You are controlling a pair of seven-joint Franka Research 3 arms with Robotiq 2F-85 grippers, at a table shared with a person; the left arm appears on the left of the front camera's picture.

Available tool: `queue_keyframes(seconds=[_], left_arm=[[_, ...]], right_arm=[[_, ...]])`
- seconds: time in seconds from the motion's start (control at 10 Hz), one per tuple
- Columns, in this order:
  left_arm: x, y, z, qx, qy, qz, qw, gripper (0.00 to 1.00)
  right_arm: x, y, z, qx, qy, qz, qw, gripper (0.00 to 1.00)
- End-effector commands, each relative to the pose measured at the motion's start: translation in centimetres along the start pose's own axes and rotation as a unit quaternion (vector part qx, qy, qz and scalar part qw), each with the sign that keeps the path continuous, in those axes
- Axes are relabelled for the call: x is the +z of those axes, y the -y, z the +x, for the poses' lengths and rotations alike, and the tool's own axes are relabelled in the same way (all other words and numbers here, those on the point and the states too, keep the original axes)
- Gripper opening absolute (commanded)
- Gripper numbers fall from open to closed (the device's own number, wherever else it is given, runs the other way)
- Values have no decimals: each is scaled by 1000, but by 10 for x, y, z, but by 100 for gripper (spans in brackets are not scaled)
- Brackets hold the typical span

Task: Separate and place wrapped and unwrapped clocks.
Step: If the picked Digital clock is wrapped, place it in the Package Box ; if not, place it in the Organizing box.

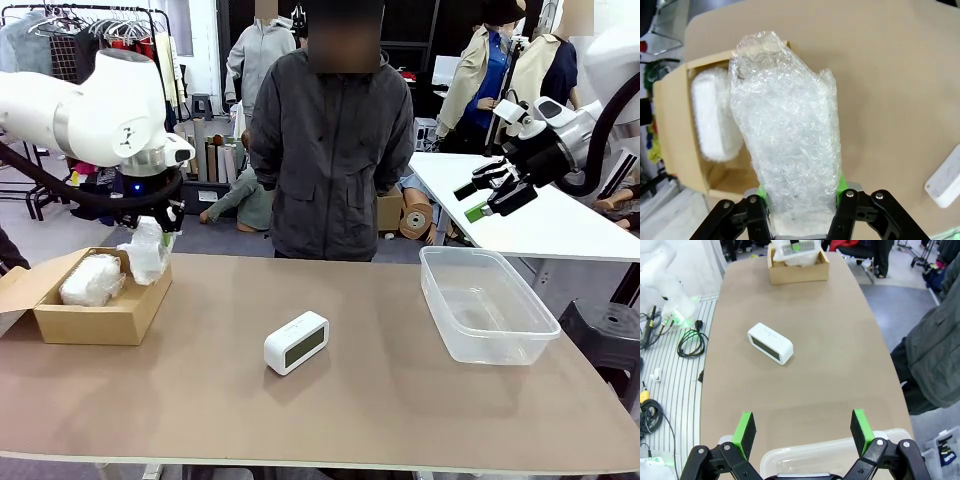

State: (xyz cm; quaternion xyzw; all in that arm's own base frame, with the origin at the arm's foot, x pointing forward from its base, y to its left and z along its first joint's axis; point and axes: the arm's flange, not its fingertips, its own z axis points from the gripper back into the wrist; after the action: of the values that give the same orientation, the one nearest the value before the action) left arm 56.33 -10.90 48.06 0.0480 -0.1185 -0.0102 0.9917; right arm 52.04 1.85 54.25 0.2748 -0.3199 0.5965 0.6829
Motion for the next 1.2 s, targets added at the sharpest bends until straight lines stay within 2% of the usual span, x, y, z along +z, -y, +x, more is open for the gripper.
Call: queue_keyframes(seconds=[0.0,0.3,0.8,1.1], left_arm=[[-8,-13,4,-8,13,-26,1000,0],[-24,-39,11,15,4,-34,999,0],[-55,-62,17,7,14,-36,999,0],[-77,-63,11,1,3,-3,1000,0]], right_arm=[[0,-1,1,1,0,-2,1000,100],[0,-1,1,1,0,-2,1000,100],[0,-1,1,1,0,-2,1000,100],[0,-1,1,1,0,-2,1000,100]])
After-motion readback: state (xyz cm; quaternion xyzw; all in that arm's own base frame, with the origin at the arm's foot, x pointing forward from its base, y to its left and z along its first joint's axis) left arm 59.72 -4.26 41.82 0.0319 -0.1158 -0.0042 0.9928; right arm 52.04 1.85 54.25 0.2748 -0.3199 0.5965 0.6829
